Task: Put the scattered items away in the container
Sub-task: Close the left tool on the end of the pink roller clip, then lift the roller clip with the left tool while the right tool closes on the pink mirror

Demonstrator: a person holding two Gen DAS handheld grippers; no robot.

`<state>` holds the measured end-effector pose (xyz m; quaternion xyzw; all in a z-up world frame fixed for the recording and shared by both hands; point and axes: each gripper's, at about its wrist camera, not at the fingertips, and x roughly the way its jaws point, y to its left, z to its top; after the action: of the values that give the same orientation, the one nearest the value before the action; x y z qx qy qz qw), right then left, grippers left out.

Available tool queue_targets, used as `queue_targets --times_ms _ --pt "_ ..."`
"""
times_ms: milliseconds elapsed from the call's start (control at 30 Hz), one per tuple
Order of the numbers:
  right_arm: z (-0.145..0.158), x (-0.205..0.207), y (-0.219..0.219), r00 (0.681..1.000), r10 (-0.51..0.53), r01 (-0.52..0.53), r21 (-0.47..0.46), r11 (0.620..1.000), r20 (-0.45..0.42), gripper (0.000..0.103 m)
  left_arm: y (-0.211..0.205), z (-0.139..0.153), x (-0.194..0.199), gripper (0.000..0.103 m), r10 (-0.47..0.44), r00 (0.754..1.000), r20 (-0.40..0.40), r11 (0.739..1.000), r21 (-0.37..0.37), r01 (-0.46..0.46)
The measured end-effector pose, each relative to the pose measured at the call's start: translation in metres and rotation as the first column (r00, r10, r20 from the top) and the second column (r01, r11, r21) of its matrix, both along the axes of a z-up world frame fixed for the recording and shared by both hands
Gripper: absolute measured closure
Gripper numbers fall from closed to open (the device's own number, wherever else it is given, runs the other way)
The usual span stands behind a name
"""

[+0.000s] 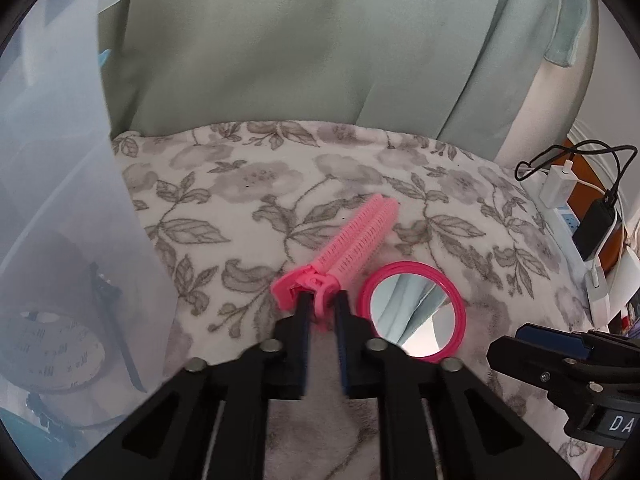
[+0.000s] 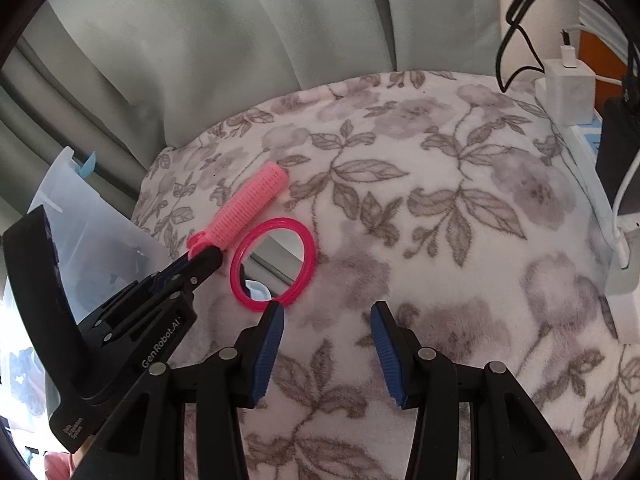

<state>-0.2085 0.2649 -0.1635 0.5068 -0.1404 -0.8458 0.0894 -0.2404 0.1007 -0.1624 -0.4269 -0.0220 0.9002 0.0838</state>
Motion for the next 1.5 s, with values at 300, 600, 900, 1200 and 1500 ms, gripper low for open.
queue_targets --times_ms 300,600,900,1200,1500 --pt "-0.006 -0.012 -0.022 0.994 0.103 -0.101 0.074 0.992 -0.026 0.036 -0.002 -0.001 0.005 0.096 0.007 1.0 0.0 1.0 -0.023 -0.007" --pt "-0.011 -0.02 -0.045 0.936 0.344 -0.317 0.244 0.916 -0.078 0.031 -0.007 -0.006 0.006 0.061 0.015 1.0 0.021 0.998 -0.063 -0.014" --pt "-0.017 -0.029 -0.052 0.845 0.53 -0.489 0.292 0.822 -0.077 0.023 -0.008 -0.006 0.008 0.055 -0.004 0.999 0.05 0.997 -0.073 0.008" --pt "-0.023 -0.034 -0.065 0.822 0.555 -0.484 0.358 0.798 -0.126 0.017 -0.01 -0.003 0.008 0.049 -0.018 0.999 0.045 1.0 -0.023 0.019" --pt "-0.018 -0.026 -0.055 0.855 0.493 -0.421 0.344 0.84 -0.158 0.029 -0.007 -0.002 0.001 0.047 -0.026 0.999 0.041 0.999 -0.044 0.028"
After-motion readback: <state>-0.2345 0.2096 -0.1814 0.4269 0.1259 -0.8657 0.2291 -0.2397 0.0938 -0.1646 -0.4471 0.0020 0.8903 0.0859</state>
